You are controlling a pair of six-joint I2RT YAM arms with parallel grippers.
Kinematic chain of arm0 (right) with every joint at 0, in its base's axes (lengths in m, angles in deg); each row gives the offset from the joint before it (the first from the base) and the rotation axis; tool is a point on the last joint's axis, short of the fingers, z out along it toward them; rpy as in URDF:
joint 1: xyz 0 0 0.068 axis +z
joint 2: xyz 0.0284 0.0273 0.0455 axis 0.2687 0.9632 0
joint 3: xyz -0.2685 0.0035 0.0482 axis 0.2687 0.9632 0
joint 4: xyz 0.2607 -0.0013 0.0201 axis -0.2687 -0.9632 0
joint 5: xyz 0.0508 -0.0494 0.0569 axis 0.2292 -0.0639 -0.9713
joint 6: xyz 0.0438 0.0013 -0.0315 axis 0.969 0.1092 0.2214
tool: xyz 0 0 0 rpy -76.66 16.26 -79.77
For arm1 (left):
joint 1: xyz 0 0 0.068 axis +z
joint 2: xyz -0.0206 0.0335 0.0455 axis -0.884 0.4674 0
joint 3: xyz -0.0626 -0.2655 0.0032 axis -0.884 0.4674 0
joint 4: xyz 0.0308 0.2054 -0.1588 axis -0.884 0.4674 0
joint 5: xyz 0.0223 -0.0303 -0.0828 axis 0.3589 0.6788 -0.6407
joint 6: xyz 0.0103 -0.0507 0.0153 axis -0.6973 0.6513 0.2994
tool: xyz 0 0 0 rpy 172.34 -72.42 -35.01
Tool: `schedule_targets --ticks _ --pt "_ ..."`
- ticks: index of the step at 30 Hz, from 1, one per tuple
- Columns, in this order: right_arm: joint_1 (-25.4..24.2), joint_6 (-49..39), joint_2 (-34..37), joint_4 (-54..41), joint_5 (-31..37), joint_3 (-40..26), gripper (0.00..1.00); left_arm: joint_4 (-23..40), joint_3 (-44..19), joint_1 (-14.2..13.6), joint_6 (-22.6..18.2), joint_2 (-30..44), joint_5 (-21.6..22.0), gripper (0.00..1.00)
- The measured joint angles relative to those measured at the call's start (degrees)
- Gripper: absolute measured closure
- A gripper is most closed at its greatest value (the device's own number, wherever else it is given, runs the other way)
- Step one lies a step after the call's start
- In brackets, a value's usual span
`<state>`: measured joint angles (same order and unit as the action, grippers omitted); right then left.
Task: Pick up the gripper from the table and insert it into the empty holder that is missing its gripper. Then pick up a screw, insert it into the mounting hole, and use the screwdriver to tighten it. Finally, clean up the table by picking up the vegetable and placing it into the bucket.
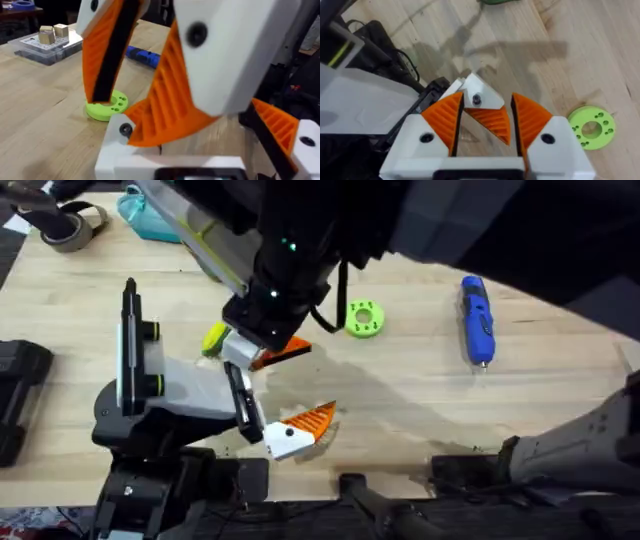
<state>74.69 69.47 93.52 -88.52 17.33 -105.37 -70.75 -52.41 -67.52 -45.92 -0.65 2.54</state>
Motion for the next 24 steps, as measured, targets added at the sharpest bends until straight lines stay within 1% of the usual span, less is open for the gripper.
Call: schedule_targets --ticks 5,9,13,24 --pt "0.0 0.0 0.2 0.2 -0.1 0.0 0.469 0.0 0.0 0.0 0.0 0.0 0.0 0.014" --pt "0.0 0.0 0.2 0.2 -0.1 0.0 0.473 0.0 0.0 0.0 0.0 0.0 0.0 0.014" --pt "0.0 0.1 0.3 0.2 -0.1 0.0 0.517 0.0 0.0 0.0 0.0 0.0 0.0 0.014" --pt "0.7 0.4 0.3 0.5 -0.1 0.0 0.582 0.0 0.0 0.0 0.0 0.0 0.0 0.014"
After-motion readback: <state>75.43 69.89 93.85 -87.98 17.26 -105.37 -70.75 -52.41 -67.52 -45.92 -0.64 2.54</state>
